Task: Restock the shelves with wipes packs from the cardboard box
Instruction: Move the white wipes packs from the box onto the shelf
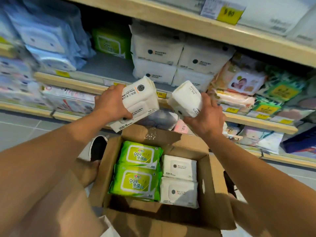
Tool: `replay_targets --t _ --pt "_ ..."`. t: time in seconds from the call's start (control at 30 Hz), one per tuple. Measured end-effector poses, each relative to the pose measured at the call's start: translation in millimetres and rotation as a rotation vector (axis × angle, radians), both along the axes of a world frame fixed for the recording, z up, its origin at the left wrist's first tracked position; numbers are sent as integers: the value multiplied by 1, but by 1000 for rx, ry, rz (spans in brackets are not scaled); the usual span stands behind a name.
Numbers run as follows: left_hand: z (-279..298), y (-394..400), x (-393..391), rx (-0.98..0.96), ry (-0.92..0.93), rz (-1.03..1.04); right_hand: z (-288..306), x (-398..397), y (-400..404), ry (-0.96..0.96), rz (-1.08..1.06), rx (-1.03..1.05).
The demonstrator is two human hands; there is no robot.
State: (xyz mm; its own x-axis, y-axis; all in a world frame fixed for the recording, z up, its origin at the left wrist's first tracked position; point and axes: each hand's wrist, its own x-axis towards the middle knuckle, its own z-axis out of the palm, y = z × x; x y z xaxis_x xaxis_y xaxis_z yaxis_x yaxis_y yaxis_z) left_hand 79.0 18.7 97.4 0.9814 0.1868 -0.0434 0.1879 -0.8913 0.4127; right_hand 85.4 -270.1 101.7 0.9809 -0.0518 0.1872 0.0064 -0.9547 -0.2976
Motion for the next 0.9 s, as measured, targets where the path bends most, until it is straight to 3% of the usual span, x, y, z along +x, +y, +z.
replay_targets --t 0.2,0.4,0.6,0.9 --pt "5 3 29 10 -45 -68 34 65 0 -61 137 -148" --pt "0 4 55 17 -69 -94 44 123 1 9 253 -371" --pt "-5 1 76 -3 -88 -94 29 164 0 198 333 -366" --pt "-11 -4 80 -21 -114 -114 -2 181 -16 193 341 -364"
